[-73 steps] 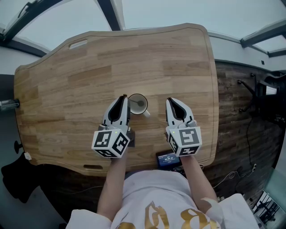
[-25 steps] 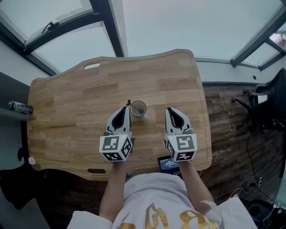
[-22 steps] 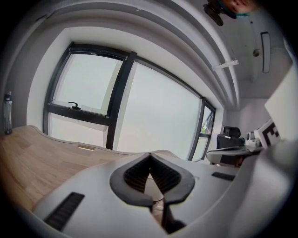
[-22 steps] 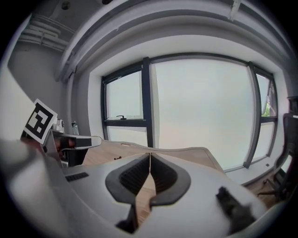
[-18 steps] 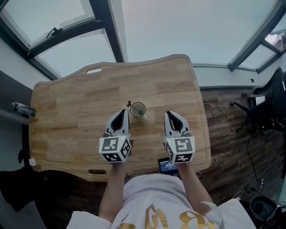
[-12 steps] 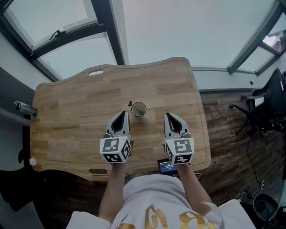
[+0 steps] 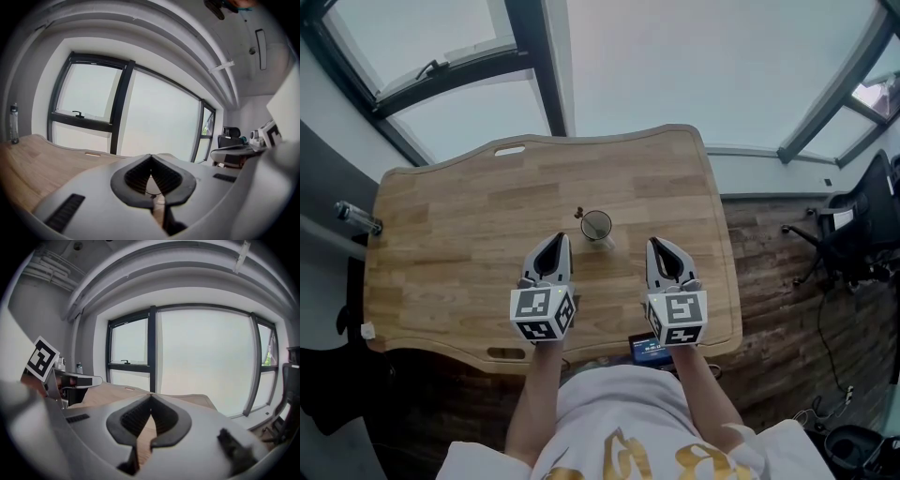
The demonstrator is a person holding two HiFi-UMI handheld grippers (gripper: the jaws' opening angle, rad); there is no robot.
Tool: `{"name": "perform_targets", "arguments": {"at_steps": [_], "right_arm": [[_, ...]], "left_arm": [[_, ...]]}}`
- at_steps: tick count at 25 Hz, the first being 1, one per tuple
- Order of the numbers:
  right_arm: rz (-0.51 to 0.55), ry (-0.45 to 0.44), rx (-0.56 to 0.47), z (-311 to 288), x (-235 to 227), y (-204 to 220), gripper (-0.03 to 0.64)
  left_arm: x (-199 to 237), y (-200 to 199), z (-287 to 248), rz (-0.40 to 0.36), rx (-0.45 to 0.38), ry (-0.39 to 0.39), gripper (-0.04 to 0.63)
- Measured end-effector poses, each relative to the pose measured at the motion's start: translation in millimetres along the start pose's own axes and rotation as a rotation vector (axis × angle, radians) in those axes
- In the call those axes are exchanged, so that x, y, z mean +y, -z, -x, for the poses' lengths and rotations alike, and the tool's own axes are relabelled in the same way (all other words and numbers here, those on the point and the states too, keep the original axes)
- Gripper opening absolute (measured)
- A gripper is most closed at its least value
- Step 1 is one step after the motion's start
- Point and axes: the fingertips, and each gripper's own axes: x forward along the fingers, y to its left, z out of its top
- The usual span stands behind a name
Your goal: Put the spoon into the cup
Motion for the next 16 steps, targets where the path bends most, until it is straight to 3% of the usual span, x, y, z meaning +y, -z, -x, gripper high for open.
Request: {"name": "perform_targets", "arguments": {"at_steps": [16], "right_arm": [[-0.003,-0.001,0.002,0.6,4.2,0.7,0.031]], "left_arm": [[7.9,1.0,2.4,0.01,0.0,-0.012,0.014]]}}
